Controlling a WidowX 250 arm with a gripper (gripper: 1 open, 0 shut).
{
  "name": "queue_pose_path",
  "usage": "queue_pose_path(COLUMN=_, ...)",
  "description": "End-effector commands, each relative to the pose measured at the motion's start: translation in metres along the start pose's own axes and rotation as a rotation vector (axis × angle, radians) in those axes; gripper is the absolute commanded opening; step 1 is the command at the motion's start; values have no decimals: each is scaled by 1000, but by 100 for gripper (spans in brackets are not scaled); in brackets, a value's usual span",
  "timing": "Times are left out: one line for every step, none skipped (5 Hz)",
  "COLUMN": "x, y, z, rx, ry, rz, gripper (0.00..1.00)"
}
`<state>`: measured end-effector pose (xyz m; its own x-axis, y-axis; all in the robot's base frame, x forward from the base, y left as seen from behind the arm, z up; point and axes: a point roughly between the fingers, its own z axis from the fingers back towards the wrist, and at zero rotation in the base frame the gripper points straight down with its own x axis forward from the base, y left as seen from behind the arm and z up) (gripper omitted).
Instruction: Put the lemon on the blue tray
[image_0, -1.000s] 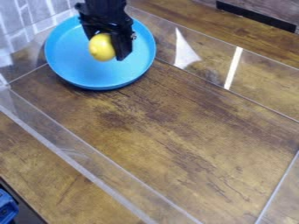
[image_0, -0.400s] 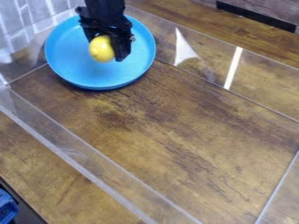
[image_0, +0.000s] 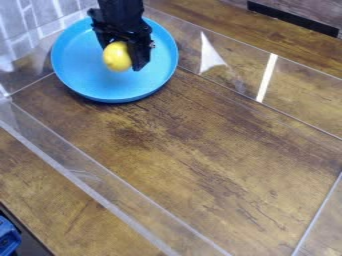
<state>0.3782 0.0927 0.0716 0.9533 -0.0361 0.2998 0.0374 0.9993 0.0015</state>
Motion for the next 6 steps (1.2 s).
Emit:
queue_pose_path(x=13, y=17, z=18, rx=38, ry=-68, rz=23, gripper=0)
queue_pose_path(x=13, y=18, z=17, rx=38, ry=-70, rz=26, gripper=0)
queue_pose_path(x=14, y=19, z=16, rx=39, ry=-73, rz=29, gripper=0)
queue_pose_path(x=13, y=20, z=16, rx=40, ry=-77, rz=34, gripper=0)
queue_pose_path(x=13, y=20, z=16, rx=41, ry=-80, rz=38, gripper=0)
queue_pose_path(x=12, y=22, z=15, rx=41, ry=-71, rz=44, gripper=100)
